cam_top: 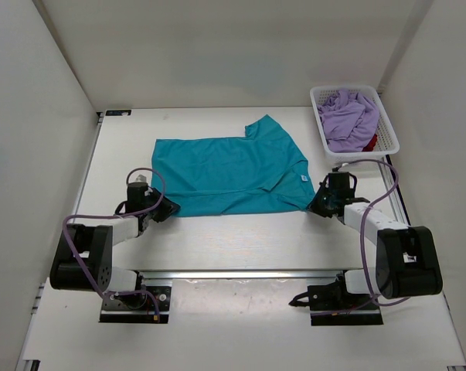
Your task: Fold and stack the t-shirts
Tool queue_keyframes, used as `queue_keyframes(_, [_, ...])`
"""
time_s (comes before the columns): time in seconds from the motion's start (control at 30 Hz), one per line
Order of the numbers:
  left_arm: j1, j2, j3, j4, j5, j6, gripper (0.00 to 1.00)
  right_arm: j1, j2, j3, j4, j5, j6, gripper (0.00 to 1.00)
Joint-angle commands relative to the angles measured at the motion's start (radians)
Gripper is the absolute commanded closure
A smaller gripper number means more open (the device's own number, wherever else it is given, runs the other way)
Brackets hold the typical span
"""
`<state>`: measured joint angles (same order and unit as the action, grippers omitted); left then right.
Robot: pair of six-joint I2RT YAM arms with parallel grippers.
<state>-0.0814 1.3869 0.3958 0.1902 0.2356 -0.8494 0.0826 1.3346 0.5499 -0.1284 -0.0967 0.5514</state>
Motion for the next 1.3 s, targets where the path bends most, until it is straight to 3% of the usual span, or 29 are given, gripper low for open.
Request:
queue_keyframes(0.0, [0.041, -0.005, -0.018, 0.006, 0.007, 0.012, 0.72, -0.010, 0.008, 0.061, 0.021, 0.054, -0.021, 1.00])
queue_keyframes(0.27, [0.052, 0.009, -0.020, 0.000, 0.001, 0.016, 0.73, -0.047, 0.103, 0.154, 0.022, 0.072, -0.053, 0.98])
queue_keyframes(0.47, [0.048, -0.015, -0.026, -0.005, -0.019, 0.021, 0.72, -0.081, 0.178, 0.192, 0.099, -0.008, -0.064, 0.95])
queue_keyframes(0.53, [0.046, -0.032, -0.021, -0.014, -0.016, 0.027, 0.73, -0.078, 0.187, 0.228, 0.051, 0.023, -0.073, 0.91])
queue_keyframes(0.7, [0.020, -0.110, -0.009, -0.046, -0.039, 0.024, 0.70, -0.044, 0.112, 0.237, -0.023, 0.139, -0.054, 0.67])
queue_keyframes(0.83, [-0.050, -0.170, 0.034, -0.093, -0.091, 0.055, 0.68, 0.000, 0.008, 0.235, -0.039, 0.179, -0.053, 0.59])
queue_keyframes(0.97, [-0.187, -0.145, 0.106, -0.107, -0.156, 0.064, 0.68, 0.052, 0.004, 0.228, -0.031, 0.169, -0.039, 0.68])
queue_keyframes(1.07, [-0.308, -0.054, 0.178, -0.075, -0.167, 0.053, 0.68, 0.104, 0.081, 0.251, 0.004, 0.039, -0.051, 1.00])
queue_keyframes(1.23, [-0.405, 0.119, 0.290, -0.061, -0.110, 0.058, 0.71, 0.176, 0.216, 0.352, 0.051, -0.118, -0.077, 0.99])
queue_keyframes(1.27, [-0.411, 0.139, 0.293, -0.051, -0.114, 0.052, 0.71, 0.190, 0.241, 0.361, 0.067, -0.135, -0.061, 0.91])
